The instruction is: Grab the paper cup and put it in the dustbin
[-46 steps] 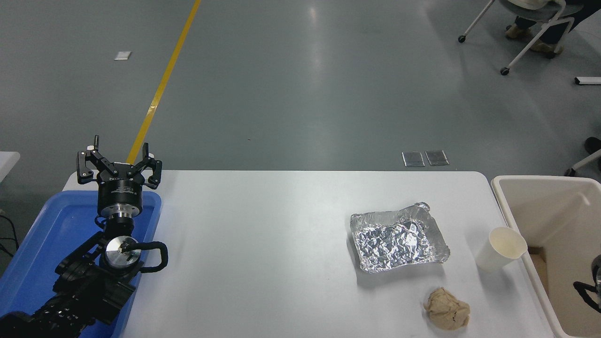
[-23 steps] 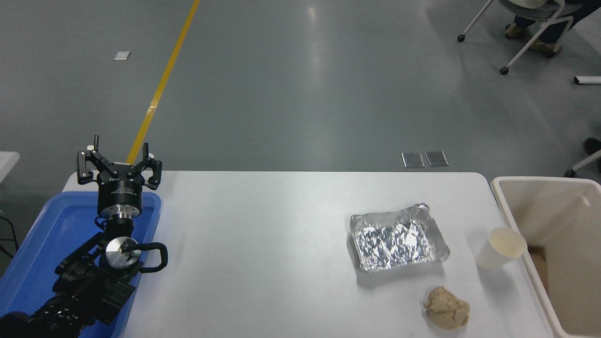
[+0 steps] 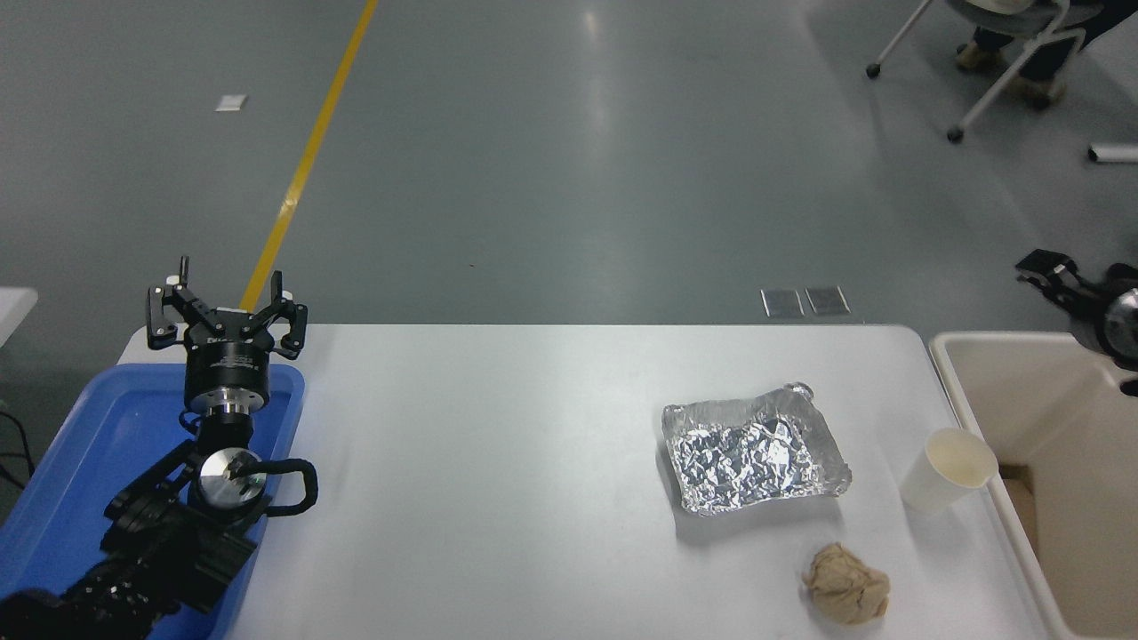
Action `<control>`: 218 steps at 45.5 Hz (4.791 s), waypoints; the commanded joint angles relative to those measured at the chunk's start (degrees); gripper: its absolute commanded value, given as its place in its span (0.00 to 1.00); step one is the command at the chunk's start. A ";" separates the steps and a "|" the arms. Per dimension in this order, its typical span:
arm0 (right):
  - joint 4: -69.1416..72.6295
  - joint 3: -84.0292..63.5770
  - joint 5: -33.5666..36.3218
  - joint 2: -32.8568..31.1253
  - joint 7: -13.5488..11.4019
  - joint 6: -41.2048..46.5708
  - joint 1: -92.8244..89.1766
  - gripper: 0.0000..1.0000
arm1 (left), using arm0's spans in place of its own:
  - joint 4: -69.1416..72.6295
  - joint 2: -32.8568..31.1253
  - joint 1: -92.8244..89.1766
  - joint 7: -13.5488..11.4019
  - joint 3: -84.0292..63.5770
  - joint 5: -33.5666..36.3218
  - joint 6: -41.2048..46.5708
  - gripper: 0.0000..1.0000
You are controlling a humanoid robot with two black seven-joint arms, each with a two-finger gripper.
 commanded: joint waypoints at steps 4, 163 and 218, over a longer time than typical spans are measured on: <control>28.79 -10.56 -12.61 8.10 0.04 7.99 29.32 1.00 | -0.01 -0.01 0.08 0.00 0.01 0.01 -0.02 0.99; -20.16 3.06 -4.26 6.88 2.94 9.23 -29.38 0.00 | -0.01 0.08 0.08 0.00 0.01 -0.08 0.07 0.99; 30.46 -17.50 -16.39 3.81 3.73 39.20 53.50 0.00 | -0.01 0.08 0.08 0.00 -0.08 0.01 -0.02 0.99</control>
